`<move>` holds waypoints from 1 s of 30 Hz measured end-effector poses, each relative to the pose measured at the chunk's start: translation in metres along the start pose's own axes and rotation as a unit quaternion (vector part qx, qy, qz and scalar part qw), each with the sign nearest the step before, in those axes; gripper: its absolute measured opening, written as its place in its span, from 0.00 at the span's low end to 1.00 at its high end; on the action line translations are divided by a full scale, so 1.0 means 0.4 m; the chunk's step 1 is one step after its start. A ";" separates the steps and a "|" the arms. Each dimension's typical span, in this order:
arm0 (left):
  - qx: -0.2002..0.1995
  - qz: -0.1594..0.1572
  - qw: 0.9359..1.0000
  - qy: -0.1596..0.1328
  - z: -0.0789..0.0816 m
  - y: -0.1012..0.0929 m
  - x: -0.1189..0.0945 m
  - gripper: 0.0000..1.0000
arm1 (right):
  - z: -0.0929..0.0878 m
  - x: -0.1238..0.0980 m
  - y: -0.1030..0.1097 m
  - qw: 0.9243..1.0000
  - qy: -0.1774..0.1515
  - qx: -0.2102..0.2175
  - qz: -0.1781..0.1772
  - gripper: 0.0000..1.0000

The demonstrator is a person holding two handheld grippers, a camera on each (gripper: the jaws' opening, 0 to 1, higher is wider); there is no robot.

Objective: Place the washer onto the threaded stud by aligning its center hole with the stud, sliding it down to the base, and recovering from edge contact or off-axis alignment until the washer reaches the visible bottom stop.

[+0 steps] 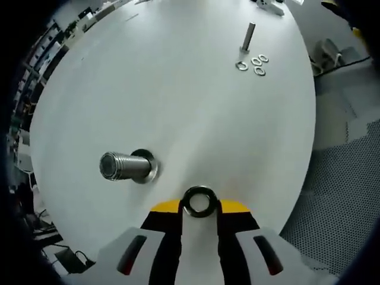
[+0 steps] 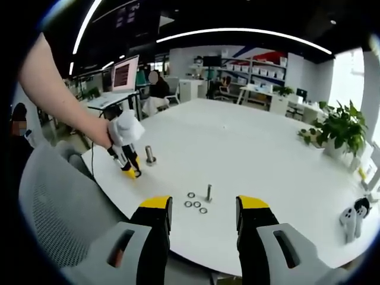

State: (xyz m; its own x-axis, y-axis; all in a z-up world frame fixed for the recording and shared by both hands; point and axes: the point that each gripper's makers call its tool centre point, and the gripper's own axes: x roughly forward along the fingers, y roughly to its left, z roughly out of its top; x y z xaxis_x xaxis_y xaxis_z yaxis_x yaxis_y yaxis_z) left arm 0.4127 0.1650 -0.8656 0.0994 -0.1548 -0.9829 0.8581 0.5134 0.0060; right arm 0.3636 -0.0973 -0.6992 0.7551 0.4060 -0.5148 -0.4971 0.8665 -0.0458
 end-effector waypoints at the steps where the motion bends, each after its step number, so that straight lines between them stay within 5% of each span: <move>1: 0.001 -0.001 1.000 0.000 0.000 0.000 0.000 0.19 | -0.002 0.000 -0.003 1.000 0.002 0.002 -0.002 0.45; 15: -0.017 0.013 1.000 -0.018 -0.020 0.019 -0.035 0.19 | 0.002 0.000 0.002 1.000 -0.003 0.000 0.002 0.45; 30: -0.008 0.053 0.997 -0.063 0.021 0.054 -0.130 0.19 | 0.004 0.001 0.006 1.000 -0.004 0.000 0.008 0.45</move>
State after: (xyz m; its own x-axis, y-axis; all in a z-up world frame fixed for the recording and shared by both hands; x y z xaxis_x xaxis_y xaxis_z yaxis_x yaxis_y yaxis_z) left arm 0.4305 0.1770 -0.8129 0.2522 -0.2030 -0.9462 0.8319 0.5450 0.1048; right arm 0.3632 -0.0946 -0.6980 0.7502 0.4228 -0.5084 -0.5095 0.8597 -0.0370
